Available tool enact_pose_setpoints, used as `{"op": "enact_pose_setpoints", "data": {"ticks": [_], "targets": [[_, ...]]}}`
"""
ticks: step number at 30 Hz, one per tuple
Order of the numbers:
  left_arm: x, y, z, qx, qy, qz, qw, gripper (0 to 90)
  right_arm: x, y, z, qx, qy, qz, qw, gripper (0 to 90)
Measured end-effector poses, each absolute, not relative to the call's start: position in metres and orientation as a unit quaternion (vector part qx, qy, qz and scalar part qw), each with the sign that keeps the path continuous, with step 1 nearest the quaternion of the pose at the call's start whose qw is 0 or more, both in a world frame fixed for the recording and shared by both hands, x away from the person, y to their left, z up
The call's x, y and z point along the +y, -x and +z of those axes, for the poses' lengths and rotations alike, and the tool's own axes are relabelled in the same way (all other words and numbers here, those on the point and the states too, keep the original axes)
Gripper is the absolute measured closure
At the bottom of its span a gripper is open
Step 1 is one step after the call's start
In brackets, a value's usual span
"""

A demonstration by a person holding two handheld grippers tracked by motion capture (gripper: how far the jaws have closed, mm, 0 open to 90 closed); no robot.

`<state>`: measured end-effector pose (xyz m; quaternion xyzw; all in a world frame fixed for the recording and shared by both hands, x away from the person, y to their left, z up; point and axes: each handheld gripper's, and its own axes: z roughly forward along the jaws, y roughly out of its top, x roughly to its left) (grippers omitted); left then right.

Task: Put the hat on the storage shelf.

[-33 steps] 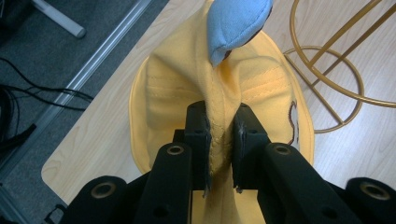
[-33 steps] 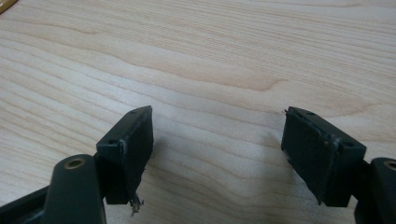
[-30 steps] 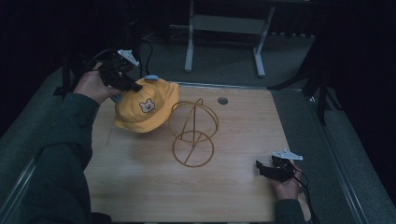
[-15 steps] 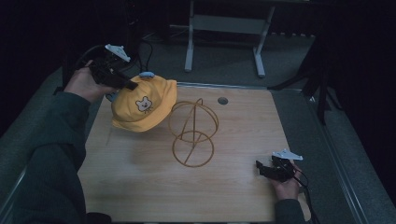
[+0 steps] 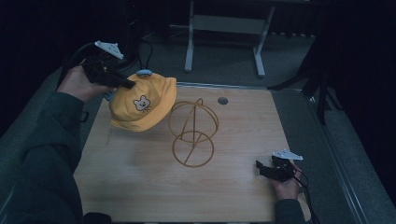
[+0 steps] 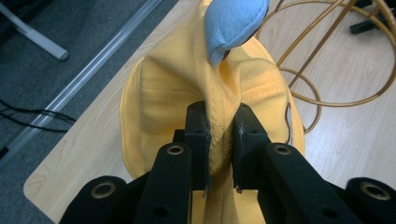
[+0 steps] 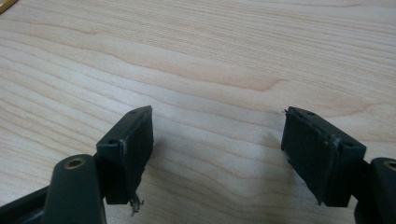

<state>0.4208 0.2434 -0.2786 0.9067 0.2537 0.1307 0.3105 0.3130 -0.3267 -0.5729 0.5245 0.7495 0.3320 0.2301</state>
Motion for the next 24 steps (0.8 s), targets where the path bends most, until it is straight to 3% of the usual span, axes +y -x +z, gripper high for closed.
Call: {"op": "enact_pose_setpoints", "data": {"ticks": [24], "targets": [[0.245,-0.408,-0.26,0.221,-0.9,0.122,0.355,78.9,-0.327,-0.313,-0.573,0.749,-0.525,0.332,0.23,25.1]]}}
